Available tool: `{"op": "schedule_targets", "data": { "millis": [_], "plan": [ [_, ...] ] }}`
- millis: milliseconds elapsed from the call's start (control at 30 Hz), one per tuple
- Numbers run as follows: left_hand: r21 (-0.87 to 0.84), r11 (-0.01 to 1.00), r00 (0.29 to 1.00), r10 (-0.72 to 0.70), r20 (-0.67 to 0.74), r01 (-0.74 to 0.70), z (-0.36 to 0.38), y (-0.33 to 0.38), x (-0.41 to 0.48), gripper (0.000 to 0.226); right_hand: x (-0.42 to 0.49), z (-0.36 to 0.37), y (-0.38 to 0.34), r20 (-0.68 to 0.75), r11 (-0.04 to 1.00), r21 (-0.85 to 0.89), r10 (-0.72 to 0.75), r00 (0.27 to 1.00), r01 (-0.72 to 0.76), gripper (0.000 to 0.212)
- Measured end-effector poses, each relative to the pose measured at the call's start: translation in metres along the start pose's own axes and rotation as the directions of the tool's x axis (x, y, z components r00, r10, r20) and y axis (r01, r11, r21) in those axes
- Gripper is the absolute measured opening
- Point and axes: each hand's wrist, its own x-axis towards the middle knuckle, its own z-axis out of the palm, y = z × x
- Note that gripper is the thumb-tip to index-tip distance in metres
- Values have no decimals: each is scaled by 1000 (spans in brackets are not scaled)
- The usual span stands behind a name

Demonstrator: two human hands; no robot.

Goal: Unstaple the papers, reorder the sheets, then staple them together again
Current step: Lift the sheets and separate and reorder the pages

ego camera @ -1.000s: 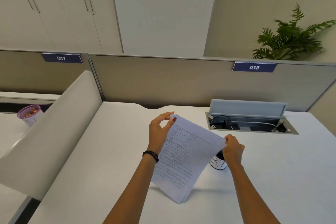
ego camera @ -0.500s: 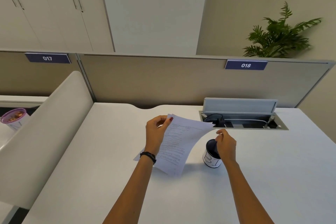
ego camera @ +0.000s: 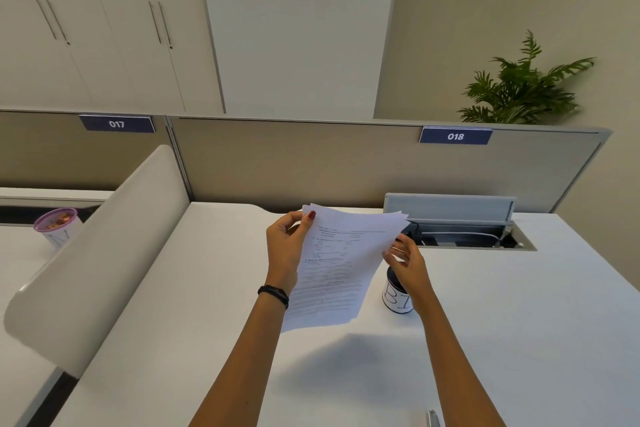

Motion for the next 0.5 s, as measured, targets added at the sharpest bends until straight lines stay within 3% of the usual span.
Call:
{"op": "schedule_targets", "data": {
  "millis": [100, 200, 300, 500],
  "plan": [
    [-23, 1000, 1000, -5, 14, 5, -4, 6, -11, 23, -13, -3, -2, 104, 998, 55, -27, 994, 21, 59],
    [-35, 999, 1000, 20, 20, -20, -8, 11, -25, 23, -30, -4, -7, 145, 989, 148, -37, 989, 16, 40],
    [-30, 997, 996, 75, -38, -76, -14, 16, -36, 23, -43, -3, -8, 86, 981, 195, -37, 996, 19, 23],
    [28, 982, 977, 188, -103, -186, -23, 19, -56, 16, -64, 2, -10, -2, 991, 116, -69, 998, 68, 26]
  ]
}}
